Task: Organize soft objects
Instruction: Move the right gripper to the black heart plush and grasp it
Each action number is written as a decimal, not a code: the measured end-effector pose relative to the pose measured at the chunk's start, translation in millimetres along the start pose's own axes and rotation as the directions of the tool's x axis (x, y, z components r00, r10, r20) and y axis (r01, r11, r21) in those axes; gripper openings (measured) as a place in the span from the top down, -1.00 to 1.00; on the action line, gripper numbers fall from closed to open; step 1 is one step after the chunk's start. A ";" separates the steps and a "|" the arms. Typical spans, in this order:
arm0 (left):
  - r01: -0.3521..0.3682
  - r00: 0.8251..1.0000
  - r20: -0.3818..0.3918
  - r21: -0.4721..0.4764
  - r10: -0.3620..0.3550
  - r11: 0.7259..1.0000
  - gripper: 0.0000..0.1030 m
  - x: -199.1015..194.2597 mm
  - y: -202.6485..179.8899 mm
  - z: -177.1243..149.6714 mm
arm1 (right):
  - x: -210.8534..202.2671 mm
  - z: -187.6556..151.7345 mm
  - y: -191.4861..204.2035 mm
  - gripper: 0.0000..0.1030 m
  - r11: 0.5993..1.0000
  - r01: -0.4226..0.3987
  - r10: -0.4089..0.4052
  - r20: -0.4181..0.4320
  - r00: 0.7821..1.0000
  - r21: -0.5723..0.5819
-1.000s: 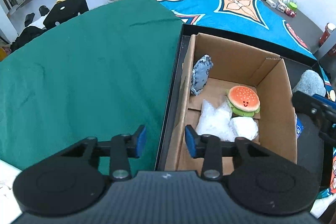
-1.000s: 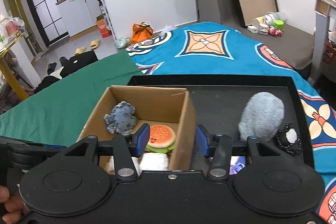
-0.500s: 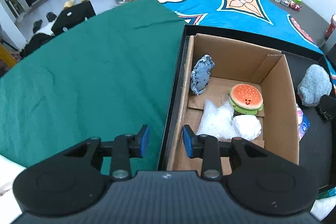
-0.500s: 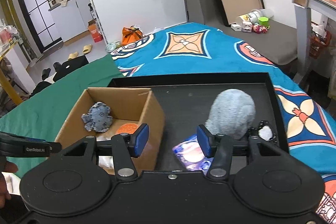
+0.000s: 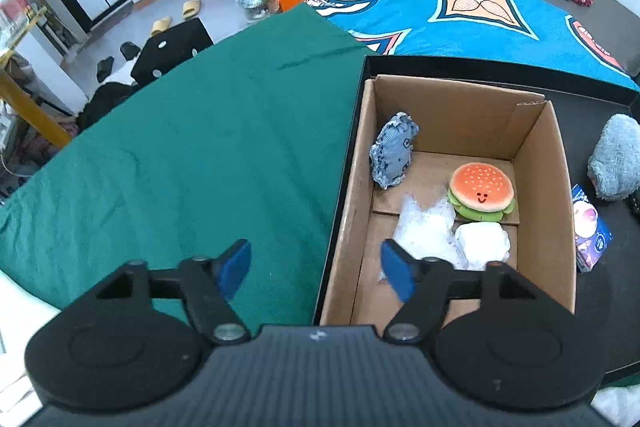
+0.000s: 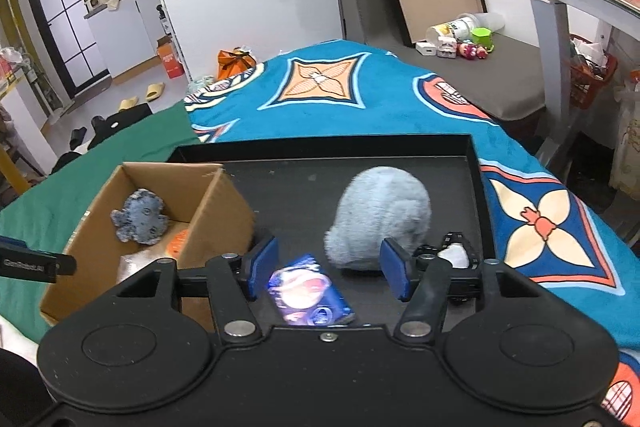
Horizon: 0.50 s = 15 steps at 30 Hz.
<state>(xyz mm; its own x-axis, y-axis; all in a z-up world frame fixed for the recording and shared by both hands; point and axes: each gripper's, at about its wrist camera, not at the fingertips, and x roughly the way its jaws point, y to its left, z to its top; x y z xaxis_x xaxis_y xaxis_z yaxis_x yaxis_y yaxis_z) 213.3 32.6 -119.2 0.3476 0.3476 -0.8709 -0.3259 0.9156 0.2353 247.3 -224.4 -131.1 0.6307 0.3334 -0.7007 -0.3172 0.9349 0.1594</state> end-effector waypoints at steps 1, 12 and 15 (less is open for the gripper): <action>-0.009 1.000 0.002 0.011 0.009 1.000 -0.53 -0.8 -2.7 0.2 | 1.5 -0.3 -3.6 -0.13 1.000 0.005 -0.005 -0.002 1.000 -0.001; -0.019 1.000 -0.012 0.042 0.019 0.999 -0.63 -0.6 -13.1 3.3 | 22.6 -9.0 -45.9 -0.22 0.998 0.063 -0.063 -0.014 0.998 0.019; -0.016 1.000 -0.014 0.046 0.017 0.999 -0.65 -1.3 -14.6 3.4 | 28.8 -13.5 -52.9 -0.22 0.997 0.070 -0.069 -0.020 0.997 0.028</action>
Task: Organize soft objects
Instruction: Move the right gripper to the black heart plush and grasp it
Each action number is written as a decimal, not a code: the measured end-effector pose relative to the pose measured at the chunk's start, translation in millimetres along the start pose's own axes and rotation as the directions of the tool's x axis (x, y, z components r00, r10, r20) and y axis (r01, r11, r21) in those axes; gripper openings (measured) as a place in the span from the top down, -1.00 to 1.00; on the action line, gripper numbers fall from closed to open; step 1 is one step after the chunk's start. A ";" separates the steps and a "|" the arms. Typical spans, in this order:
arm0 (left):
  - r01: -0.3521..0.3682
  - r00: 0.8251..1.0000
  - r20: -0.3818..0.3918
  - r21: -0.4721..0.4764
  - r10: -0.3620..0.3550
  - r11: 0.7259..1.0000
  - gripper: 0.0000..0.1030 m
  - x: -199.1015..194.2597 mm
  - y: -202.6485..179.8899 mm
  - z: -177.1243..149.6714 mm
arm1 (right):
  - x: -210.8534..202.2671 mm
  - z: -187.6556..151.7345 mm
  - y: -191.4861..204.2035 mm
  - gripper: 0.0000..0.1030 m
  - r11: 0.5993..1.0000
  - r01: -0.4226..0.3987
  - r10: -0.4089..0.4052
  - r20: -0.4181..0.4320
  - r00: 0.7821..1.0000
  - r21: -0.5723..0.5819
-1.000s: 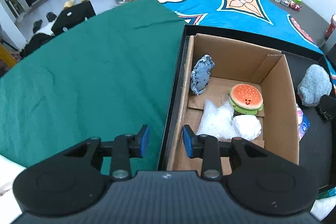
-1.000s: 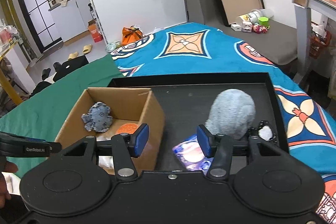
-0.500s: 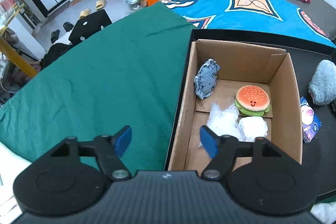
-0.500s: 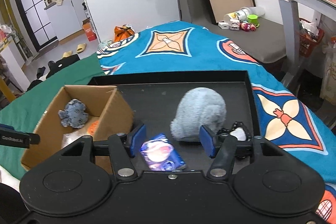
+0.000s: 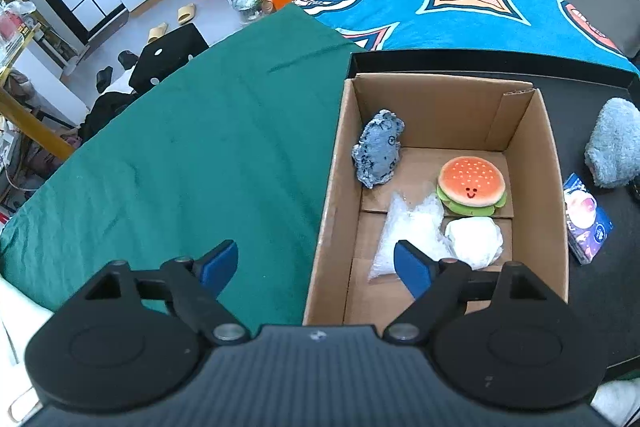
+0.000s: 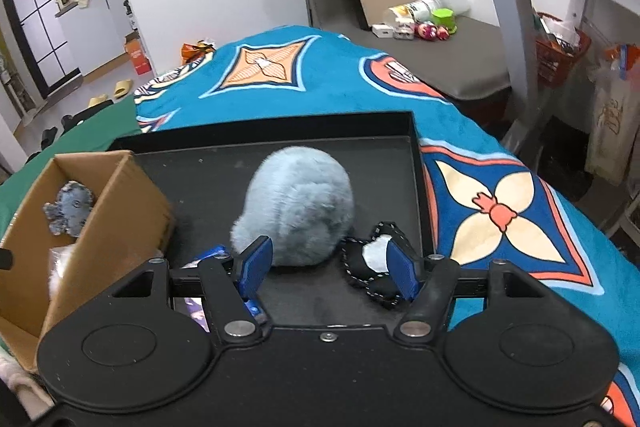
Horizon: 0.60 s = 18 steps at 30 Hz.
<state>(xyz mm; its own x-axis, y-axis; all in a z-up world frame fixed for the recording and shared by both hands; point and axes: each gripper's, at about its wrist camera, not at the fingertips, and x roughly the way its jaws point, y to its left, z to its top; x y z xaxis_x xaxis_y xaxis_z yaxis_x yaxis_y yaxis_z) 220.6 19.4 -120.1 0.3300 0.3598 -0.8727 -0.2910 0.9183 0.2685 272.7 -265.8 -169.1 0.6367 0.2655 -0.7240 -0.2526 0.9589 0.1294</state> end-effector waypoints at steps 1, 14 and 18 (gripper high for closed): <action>-0.003 1.000 0.001 0.000 0.003 1.000 -0.69 -0.5 -0.7 0.0 | 1.9 -1.7 -2.0 -0.22 1.000 0.004 -0.004 -0.001 1.000 0.001; -0.028 0.999 0.036 -0.013 0.028 1.000 -0.84 -10.2 -4.3 1.0 | 23.7 -10.7 -23.2 -0.23 0.999 0.044 -0.044 -0.017 0.999 0.002; -0.026 0.999 0.031 -0.025 0.027 0.999 -0.84 -10.2 -3.6 1.9 | 32.1 -12.1 -22.5 -0.23 0.999 0.048 -0.048 -0.031 0.998 -0.009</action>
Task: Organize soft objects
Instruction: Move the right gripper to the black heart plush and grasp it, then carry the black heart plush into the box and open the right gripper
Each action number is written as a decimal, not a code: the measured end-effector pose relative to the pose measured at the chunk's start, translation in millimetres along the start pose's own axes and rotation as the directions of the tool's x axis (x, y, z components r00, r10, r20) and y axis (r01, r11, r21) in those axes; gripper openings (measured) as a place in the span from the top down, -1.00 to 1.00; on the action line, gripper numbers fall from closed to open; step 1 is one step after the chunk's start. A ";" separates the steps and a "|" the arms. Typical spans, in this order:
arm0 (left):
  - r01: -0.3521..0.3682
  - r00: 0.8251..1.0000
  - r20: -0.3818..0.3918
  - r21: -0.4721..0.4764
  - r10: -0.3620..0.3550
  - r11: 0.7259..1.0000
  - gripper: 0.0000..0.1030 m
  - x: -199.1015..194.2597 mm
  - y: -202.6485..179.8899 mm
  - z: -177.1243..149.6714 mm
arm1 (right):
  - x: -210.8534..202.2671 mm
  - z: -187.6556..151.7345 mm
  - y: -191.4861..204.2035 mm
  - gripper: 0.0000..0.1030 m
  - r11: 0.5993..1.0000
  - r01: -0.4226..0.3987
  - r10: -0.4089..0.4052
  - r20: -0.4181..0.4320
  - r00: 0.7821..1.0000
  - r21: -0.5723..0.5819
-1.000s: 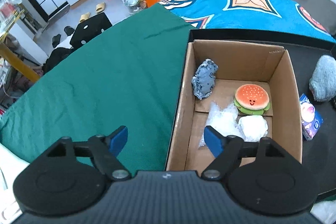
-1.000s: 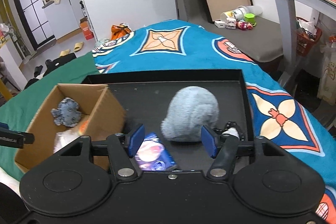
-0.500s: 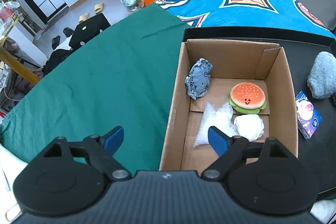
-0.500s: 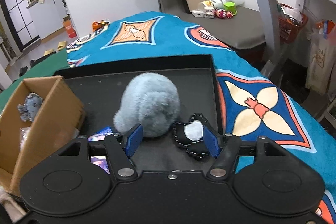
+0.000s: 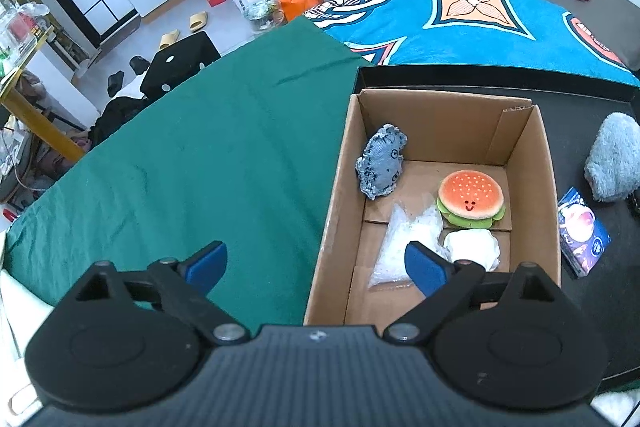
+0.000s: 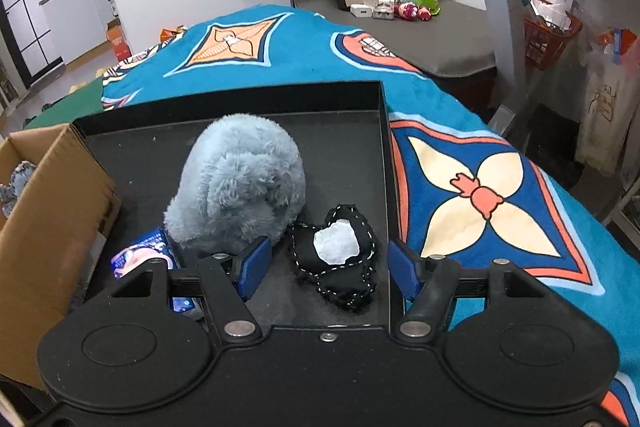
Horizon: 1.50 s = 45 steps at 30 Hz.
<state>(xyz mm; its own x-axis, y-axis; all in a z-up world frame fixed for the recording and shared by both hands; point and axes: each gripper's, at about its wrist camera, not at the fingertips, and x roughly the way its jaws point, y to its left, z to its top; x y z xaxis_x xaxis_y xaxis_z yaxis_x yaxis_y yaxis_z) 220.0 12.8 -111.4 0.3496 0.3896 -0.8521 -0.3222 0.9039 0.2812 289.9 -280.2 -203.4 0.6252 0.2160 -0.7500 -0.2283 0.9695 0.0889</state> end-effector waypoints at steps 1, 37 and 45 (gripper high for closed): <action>-0.001 1.000 0.000 0.001 0.001 1.000 -0.84 -0.2 -0.6 0.2 | 1.0 -0.6 -0.6 -0.23 1.000 -0.003 0.003 -0.003 1.000 0.005; -0.017 1.000 -0.011 0.012 0.017 1.000 -0.85 3.0 -2.4 -0.7 | 11.0 -12.3 15.6 0.48 0.992 0.058 -0.061 -0.027 0.998 -0.109; 0.000 1.000 -0.004 0.010 0.000 1.000 -0.85 1.0 0.0 -1.2 | -9.7 -12.1 16.8 0.49 0.995 0.040 -0.042 -0.015 0.999 -0.093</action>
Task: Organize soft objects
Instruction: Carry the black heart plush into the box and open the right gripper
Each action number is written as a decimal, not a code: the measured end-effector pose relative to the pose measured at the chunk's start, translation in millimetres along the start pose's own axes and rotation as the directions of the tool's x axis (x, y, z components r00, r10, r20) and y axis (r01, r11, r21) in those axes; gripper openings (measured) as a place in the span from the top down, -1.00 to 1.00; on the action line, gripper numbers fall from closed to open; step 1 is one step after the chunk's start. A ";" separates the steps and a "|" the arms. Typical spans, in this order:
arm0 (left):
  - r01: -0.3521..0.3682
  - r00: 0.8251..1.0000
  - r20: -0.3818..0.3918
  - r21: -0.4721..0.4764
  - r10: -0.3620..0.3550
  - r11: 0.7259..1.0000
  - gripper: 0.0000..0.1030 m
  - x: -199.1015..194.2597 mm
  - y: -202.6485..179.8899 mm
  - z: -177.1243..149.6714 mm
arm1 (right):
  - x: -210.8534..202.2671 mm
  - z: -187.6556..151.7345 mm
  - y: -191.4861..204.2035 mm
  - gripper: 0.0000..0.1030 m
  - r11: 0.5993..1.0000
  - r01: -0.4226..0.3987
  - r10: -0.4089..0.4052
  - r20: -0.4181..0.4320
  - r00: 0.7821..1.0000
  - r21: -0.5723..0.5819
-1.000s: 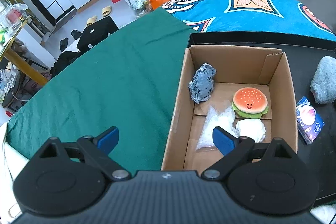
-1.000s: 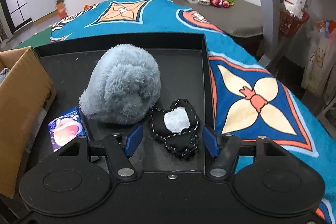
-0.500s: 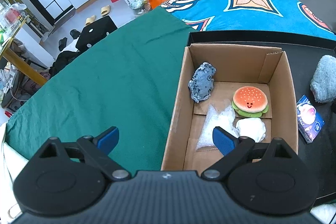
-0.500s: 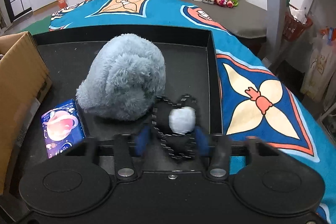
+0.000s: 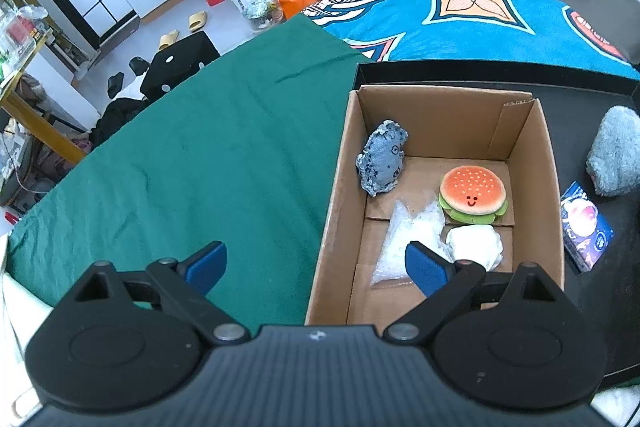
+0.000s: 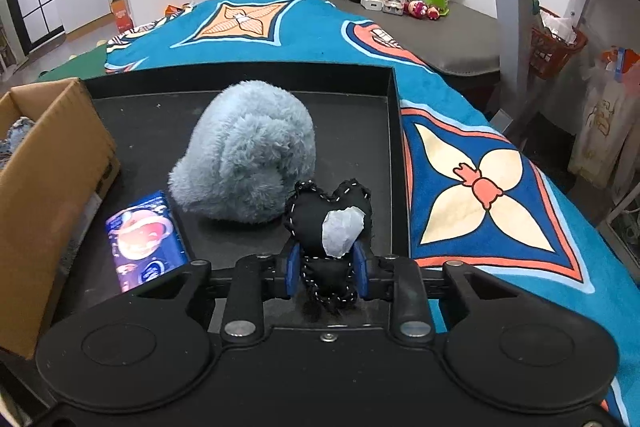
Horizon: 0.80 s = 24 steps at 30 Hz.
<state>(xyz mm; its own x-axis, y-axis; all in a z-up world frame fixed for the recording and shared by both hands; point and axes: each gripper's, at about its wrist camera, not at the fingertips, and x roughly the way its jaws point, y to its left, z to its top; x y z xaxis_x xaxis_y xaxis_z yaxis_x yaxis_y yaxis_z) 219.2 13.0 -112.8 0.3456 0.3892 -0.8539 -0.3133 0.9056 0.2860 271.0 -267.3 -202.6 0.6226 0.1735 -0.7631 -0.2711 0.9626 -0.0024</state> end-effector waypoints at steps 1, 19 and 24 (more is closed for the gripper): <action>0.006 1.000 0.003 -0.004 -0.006 1.000 -0.85 -0.6 1.2 -0.4 | -3.1 0.1 0.5 0.49 1.000 -0.004 0.004 0.002 1.000 0.002; 0.040 0.995 0.089 0.015 -0.041 0.999 -0.85 -17.0 11.9 -10.3 | -49.1 7.4 14.6 0.48 1.000 0.009 -0.009 0.049 0.999 0.013; 0.049 0.993 0.110 0.037 -0.052 0.998 -0.84 -18.4 11.7 -12.2 | -57.6 9.9 19.6 0.48 1.000 0.012 -0.013 0.057 0.998 0.024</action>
<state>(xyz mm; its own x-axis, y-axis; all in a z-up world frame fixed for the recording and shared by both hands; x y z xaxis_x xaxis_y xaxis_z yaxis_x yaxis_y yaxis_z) 198.5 14.4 -99.0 0.4565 0.3575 -0.8147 -0.2635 0.9290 0.2600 237.1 -256.4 -152.3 0.6666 0.1725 -0.7252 -0.2460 0.9693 0.0044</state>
